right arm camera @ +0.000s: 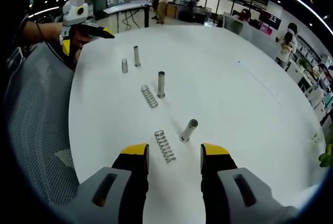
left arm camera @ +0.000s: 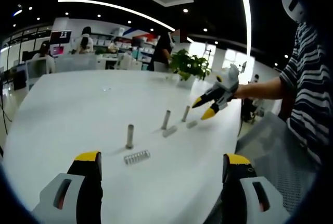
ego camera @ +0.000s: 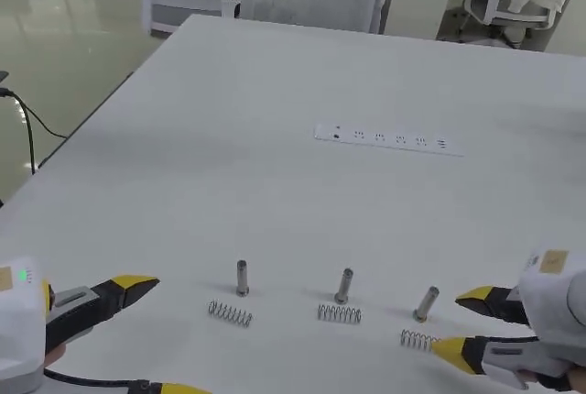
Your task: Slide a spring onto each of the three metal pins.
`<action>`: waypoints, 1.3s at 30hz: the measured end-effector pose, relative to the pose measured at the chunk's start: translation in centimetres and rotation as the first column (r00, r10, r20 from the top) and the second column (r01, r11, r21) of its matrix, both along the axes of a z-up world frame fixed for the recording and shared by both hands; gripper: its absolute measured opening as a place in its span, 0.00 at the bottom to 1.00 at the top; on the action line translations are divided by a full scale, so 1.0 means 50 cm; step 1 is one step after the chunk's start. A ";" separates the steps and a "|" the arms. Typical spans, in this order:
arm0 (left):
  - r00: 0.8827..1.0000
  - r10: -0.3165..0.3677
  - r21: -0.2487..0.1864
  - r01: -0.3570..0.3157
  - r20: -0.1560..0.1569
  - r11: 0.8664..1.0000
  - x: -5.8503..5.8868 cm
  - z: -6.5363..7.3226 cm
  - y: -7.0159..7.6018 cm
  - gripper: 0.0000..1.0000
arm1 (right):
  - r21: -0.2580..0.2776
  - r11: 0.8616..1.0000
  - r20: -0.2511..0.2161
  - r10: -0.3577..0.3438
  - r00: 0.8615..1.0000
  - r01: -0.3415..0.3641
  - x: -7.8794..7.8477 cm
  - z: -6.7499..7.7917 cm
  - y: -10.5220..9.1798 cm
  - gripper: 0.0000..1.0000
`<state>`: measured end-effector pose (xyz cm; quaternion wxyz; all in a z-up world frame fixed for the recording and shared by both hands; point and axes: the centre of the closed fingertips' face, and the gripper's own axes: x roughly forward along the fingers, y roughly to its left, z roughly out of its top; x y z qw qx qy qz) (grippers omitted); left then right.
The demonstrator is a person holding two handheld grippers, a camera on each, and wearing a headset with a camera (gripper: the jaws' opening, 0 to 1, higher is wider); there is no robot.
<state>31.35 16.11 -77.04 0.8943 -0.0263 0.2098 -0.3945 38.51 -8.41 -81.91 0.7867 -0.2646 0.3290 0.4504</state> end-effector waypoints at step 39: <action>1.000 0.021 -0.004 -0.021 -0.018 1.000 -0.013 -0.018 0.011 0.93 | -0.152 0.961 -0.066 0.225 0.972 -0.232 -0.015 -0.072 0.015 0.19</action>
